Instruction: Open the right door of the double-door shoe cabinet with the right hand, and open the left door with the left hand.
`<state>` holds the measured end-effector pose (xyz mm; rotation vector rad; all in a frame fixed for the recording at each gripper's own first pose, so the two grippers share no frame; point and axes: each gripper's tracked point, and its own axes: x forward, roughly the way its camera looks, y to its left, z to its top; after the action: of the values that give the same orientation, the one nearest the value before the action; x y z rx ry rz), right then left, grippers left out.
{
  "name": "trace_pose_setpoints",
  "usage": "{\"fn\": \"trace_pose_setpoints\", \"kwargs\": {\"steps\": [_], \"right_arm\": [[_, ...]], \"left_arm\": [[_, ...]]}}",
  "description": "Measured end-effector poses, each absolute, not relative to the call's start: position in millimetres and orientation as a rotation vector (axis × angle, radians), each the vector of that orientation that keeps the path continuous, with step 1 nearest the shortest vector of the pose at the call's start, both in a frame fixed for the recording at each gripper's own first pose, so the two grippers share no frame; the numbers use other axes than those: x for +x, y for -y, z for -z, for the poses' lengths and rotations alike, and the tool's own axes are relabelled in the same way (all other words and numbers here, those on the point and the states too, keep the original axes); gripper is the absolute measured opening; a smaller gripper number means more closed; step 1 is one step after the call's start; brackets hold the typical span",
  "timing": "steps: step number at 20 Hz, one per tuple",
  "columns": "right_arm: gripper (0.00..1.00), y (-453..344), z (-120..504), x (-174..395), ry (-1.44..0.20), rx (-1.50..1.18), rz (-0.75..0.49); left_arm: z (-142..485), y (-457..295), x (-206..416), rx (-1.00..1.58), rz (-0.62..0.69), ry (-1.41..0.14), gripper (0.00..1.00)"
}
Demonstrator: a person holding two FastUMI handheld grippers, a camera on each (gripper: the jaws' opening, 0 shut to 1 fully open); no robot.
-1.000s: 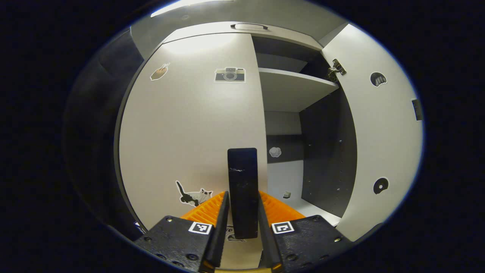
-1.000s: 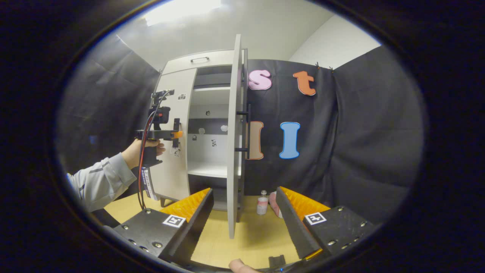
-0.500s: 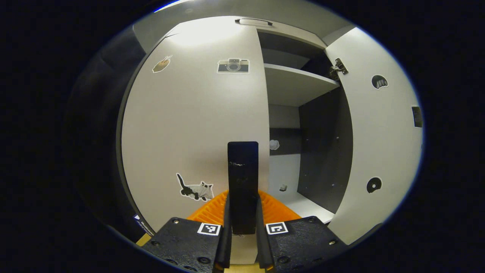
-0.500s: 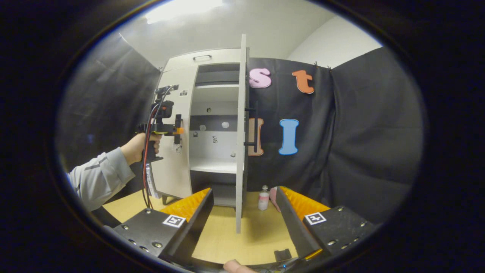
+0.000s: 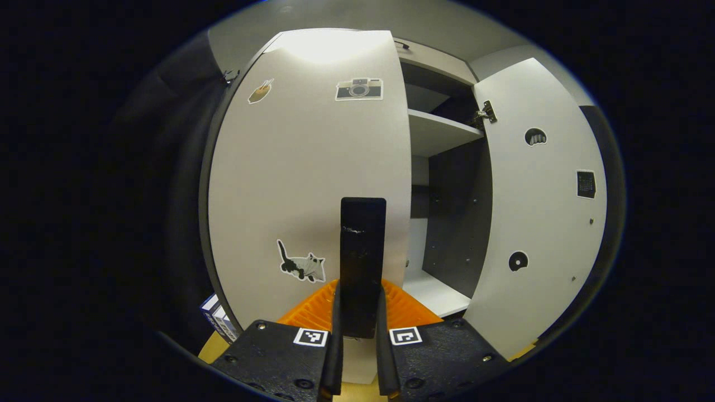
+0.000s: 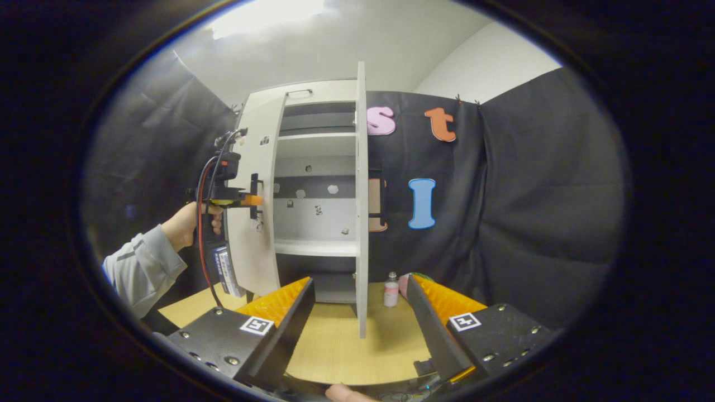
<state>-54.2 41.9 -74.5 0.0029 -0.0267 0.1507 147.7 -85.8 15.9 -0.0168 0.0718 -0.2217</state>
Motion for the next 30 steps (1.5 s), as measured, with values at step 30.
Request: {"fn": "trace_pose_setpoints", "kwargs": {"steps": [30], "right_arm": [[0.98,-76.8,65.8,-106.5,0.058,0.034,-0.174]], "left_arm": [[-20.2,-129.0,53.1,0.089,0.008,-0.071,0.03]]}}
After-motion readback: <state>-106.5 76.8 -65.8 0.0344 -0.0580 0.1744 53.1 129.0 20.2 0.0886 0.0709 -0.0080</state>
